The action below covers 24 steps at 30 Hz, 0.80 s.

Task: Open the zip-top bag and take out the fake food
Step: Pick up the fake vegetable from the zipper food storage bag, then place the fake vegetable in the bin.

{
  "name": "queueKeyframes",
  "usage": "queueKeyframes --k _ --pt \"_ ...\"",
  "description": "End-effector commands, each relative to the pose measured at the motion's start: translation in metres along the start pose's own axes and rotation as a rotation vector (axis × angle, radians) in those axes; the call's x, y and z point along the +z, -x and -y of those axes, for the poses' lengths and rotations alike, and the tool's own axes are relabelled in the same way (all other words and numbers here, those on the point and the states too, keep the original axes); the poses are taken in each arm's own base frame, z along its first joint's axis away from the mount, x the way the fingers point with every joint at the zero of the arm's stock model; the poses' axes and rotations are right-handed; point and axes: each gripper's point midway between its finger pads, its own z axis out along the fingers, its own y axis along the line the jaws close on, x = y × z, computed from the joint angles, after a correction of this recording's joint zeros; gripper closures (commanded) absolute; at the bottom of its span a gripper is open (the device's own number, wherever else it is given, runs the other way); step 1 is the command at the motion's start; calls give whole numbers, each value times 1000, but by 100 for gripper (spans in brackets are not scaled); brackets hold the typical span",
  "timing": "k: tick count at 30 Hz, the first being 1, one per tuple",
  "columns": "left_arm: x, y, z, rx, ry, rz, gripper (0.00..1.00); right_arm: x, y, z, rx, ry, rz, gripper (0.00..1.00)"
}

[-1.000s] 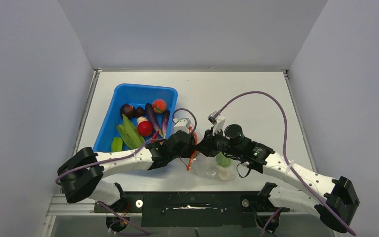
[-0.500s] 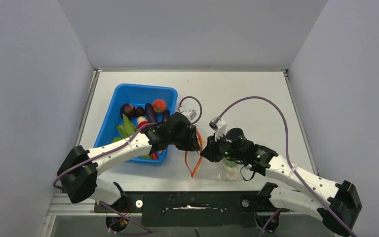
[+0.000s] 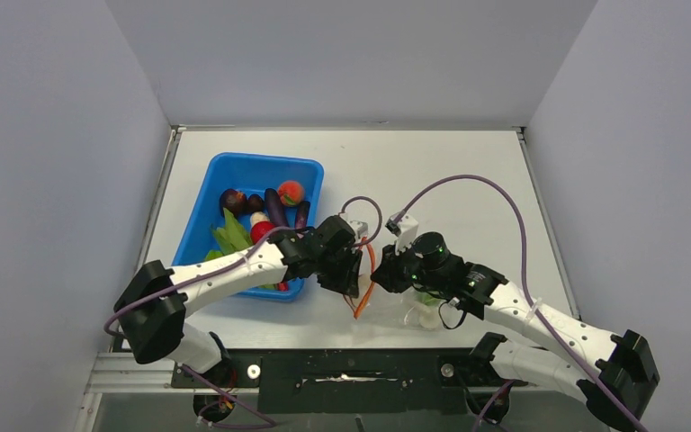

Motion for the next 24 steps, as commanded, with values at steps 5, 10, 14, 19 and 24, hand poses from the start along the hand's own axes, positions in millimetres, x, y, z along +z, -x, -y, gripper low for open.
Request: queueKeyframes --k 5,10,14,19,24 --pt "-6 25 37 29 -63 89 100 -4 10 0 -21 6 52 87" --pt "-38 34 18 -6 0 153 100 -7 5 8 -8 -23 56 87" --pt "-74 41 -14 -73 31 216 100 -9 4 10 -12 -27 57 87" --pt "-134 71 -47 -206 86 477 100 -11 5 9 -11 -16 66 87" --pt "-177 84 -92 -382 161 711 100 -10 4 12 -3 -26 57 87"
